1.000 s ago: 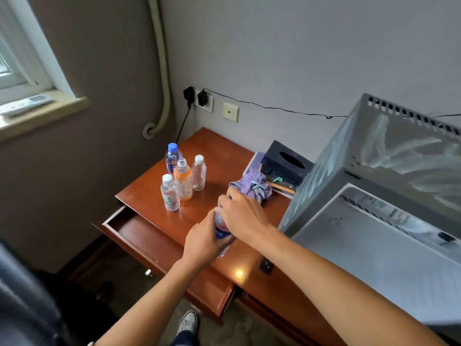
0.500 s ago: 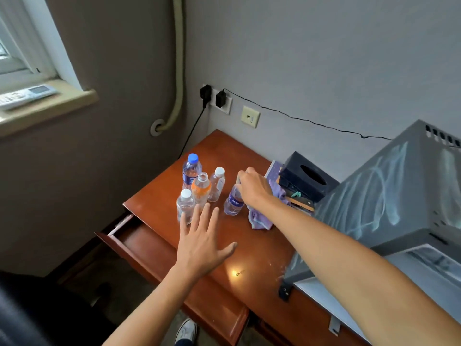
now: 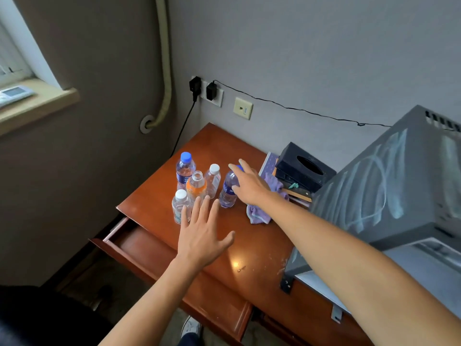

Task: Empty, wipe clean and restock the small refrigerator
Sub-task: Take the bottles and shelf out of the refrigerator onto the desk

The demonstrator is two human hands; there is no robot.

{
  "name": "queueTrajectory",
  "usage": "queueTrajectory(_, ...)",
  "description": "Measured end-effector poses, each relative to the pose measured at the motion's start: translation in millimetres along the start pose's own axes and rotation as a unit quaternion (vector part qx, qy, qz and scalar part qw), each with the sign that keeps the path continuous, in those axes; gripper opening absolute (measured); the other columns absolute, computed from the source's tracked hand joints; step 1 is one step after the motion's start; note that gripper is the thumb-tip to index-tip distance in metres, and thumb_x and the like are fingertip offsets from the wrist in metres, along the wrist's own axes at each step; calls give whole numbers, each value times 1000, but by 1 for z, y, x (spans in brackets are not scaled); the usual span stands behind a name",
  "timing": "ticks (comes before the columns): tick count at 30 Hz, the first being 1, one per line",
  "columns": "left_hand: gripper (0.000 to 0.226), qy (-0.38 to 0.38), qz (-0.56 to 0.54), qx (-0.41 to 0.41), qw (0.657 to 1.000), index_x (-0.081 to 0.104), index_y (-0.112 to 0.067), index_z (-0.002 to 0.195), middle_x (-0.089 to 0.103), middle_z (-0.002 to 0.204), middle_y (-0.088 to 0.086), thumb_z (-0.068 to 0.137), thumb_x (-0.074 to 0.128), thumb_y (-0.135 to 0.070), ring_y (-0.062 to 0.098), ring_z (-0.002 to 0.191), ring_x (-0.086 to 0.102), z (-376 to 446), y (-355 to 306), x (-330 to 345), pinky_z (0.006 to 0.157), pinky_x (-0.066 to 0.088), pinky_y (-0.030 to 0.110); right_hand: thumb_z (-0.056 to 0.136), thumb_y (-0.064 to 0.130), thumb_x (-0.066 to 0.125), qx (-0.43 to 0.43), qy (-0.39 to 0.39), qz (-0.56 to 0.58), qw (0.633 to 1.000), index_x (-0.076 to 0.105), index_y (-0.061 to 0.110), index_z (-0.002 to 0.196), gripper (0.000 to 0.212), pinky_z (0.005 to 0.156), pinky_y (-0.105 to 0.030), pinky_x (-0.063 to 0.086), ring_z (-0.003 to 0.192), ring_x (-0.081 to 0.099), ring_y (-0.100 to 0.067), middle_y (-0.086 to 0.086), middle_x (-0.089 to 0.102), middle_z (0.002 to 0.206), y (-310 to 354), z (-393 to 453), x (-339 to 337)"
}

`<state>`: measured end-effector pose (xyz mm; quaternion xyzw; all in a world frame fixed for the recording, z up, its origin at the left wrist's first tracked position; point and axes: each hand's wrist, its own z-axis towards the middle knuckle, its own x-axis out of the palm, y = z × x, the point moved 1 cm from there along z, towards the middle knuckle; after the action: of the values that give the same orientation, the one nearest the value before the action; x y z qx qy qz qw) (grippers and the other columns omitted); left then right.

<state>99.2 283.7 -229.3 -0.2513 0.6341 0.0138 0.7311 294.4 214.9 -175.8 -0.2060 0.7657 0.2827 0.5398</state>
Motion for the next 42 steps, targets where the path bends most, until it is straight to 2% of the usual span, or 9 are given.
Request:
queueTrajectory(2, 93, -3, 7, 6, 1000, 22, -24, 161, 18, 170, 1, 85, 33, -77, 24, 158, 2, -2, -6, 0, 126, 3, 54, 101, 21, 55, -3, -35, -12, 999, 20, 28, 161, 70, 112, -43, 40, 151, 19, -28, -2, 4, 170, -3, -17, 5)
queueTrajectory(7, 91, -16, 19, 16, 1000, 27, -23, 160, 24, 168, 3, 86, 37, -75, 25, 158, 8, -22, -29, 2, 125, 4, 54, 87, 27, 63, -51, -176, -38, 982, 47, 20, 149, 64, 113, -47, 38, 142, 36, -32, -10, 39, 157, -5, -101, 26)
queueTrajectory(10, 89, -29, 19, 23, 999, 35, -19, 157, 33, 165, 6, 86, 44, -71, 27, 156, 18, -48, -49, 9, 125, 13, 56, 86, 34, 57, -48, -202, -31, 978, 49, 22, 148, 64, 116, -49, 35, 143, 38, -33, -9, 44, 154, -17, -155, 46)
queueTrajectory(16, 83, -17, 19, 78, 997, 44, -15, 153, 39, 161, 7, 87, 51, -64, 28, 154, 26, -109, -108, 37, 122, 21, 55, 87, 33, 56, -8, -254, -17, 967, 53, 21, 144, 59, 114, -48, 37, 138, 43, -31, -7, 51, 147, -53, -253, 63)
queueTrajectory(22, 78, 1, 1, 207, 978, 44, -15, 152, 40, 161, 6, 85, 55, -53, 27, 153, 28, -151, -193, 56, 122, 27, 52, 93, 40, 49, 120, -296, 8, 948, 54, 22, 145, 55, 113, -49, 42, 139, 46, -29, -7, 55, 148, -115, -346, 76)
queueTrajectory(28, 84, 26, 21, 287, 957, 28, -15, 159, 21, 169, 7, 91, 46, -59, 28, 158, 10, -153, -285, 68, 127, 11, 53, 92, 44, 49, 239, -332, -5, 913, 58, 18, 141, 56, 113, -52, 41, 137, 47, -34, -11, 57, 145, -178, -413, 71)
queueTrajectory(32, 82, 35, 48, 309, 949, -3, -14, 163, -8, 171, 6, 99, 40, -43, 27, 156, -17, -134, -349, 61, 126, -5, 56, 101, 46, 35, 286, -354, 6, 890, 52, 19, 146, 56, 118, -51, 34, 144, 40, -33, -7, 52, 151, -200, -441, 62)
queueTrajectory(37, 89, 25, 104, 335, 936, -23, -13, 158, -30, 166, 9, 101, 37, -45, 30, 151, -31, -114, -402, 52, 123, -8, 60, 103, 56, 21, 315, -359, 17, 879, 45, 22, 152, 64, 120, -52, 32, 149, 33, -30, -4, 44, 158, -211, -455, 50)
queueTrajectory(42, 96, 13, 128, 334, 934, -24, -14, 158, -32, 164, 12, 97, 42, -46, 33, 150, -33, -93, -423, 50, 121, -7, 65, 103, 56, 25, 317, -374, 40, 871, 43, 23, 153, 62, 119, -53, 32, 149, 32, -31, -4, 43, 158, -217, -458, 42)
